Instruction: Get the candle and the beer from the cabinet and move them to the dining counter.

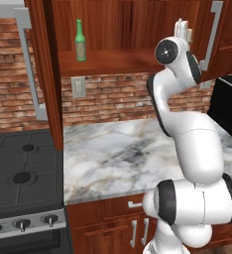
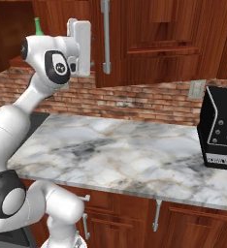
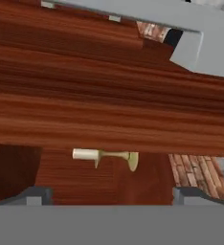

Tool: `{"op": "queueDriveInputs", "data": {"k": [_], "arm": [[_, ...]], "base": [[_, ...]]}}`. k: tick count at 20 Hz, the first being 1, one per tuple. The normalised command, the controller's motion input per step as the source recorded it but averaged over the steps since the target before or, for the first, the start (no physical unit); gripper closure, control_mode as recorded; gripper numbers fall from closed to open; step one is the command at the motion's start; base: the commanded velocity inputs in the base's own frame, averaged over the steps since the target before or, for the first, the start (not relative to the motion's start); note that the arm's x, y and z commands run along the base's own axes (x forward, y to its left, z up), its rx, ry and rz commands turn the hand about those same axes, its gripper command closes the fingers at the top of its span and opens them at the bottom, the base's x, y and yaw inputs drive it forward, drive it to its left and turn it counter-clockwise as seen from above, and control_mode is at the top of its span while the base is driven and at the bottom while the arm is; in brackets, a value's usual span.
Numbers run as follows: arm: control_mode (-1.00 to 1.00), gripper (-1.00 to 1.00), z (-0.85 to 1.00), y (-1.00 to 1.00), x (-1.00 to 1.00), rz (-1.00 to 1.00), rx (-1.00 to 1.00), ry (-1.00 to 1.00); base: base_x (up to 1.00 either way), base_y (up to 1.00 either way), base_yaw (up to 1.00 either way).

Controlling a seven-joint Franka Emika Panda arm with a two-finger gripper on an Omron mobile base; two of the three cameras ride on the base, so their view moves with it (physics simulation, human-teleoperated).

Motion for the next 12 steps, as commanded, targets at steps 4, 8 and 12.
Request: {"op": "queueDriveInputs", "data": {"k": [4, 8, 12], "arm": [[-1.0, -1.0, -0.04, 0.11, 0.27, -0.24, 0.0, -0.14], [-1.0, -1.0, -0.08, 0.02, 0.06, -0.28, 0.01, -0.11], [-1.0, -1.0, -0.1, 0.01, -0.03, -0.3, 0.05, -0.11]], "base": [[0.0, 0.0, 0.0], [0.0, 0.0, 0.0], [0.0, 0.0, 0.0]]}}
